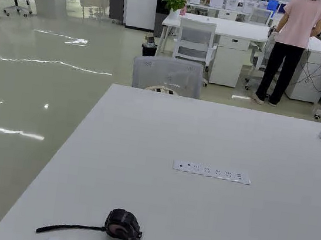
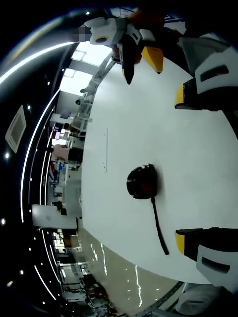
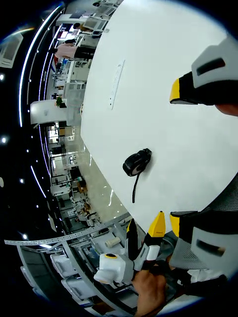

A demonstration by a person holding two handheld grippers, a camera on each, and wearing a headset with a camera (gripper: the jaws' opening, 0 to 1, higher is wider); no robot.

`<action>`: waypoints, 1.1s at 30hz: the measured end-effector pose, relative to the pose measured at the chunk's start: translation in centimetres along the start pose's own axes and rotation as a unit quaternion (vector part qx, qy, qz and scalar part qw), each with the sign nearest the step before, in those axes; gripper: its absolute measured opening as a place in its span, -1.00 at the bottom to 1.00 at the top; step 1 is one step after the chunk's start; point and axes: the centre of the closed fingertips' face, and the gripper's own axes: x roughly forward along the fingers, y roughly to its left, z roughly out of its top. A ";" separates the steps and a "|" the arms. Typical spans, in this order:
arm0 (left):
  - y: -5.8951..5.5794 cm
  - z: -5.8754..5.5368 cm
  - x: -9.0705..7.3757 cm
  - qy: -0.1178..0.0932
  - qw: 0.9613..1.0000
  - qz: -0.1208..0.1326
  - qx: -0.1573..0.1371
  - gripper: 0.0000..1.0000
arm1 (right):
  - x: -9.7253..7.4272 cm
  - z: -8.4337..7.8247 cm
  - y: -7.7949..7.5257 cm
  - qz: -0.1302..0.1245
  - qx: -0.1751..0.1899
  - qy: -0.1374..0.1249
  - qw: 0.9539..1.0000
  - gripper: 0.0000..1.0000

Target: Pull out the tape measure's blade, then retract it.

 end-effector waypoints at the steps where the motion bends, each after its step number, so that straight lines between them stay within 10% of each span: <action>1: 0.0 0.0 -0.1 0.002 1.000 0.000 -0.002 0.93 | -0.2 0.0 -0.1 -0.001 0.000 0.000 1.000 0.83; 33: -0.1 -0.2 -2.3 0.012 1.000 0.003 -0.004 1.00 | -2.8 -1.5 -0.8 -0.016 0.013 0.010 1.000 1.00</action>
